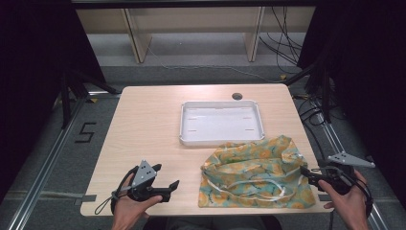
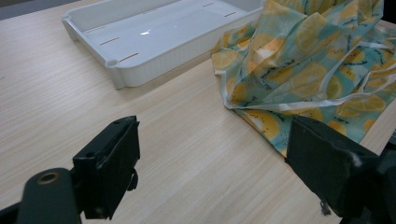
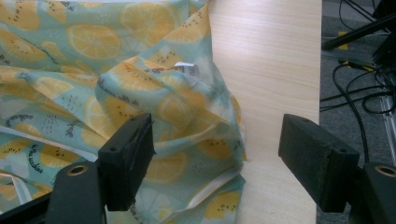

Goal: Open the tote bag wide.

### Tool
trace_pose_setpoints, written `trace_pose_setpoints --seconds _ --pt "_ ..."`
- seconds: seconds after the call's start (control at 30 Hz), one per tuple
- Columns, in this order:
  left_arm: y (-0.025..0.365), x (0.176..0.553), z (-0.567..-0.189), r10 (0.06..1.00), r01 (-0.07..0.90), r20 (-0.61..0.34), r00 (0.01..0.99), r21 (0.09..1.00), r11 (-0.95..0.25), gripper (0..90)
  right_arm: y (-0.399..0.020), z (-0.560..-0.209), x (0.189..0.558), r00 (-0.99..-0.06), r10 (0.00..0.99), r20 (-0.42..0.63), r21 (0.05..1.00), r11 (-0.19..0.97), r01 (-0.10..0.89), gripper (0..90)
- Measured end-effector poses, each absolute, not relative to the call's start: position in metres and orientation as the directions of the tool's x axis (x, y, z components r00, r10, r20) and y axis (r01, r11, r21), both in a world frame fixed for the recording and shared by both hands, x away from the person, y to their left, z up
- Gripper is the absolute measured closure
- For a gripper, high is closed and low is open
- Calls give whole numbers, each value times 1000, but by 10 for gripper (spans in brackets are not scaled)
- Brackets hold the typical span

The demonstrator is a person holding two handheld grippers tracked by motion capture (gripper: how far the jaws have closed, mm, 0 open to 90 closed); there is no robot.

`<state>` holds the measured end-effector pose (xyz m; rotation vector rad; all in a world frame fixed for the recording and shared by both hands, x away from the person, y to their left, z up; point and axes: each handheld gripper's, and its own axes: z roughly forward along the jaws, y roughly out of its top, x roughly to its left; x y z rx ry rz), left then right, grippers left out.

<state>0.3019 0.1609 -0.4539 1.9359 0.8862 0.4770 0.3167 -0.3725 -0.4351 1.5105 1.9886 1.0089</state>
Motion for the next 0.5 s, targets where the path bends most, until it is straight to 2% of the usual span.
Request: trace_pose_setpoints --seconds 0.5 --pt "158 303 -454 742 382 -13 670 863 -330 174 -372 -434 317 -303 950 72 779 136 612 273"
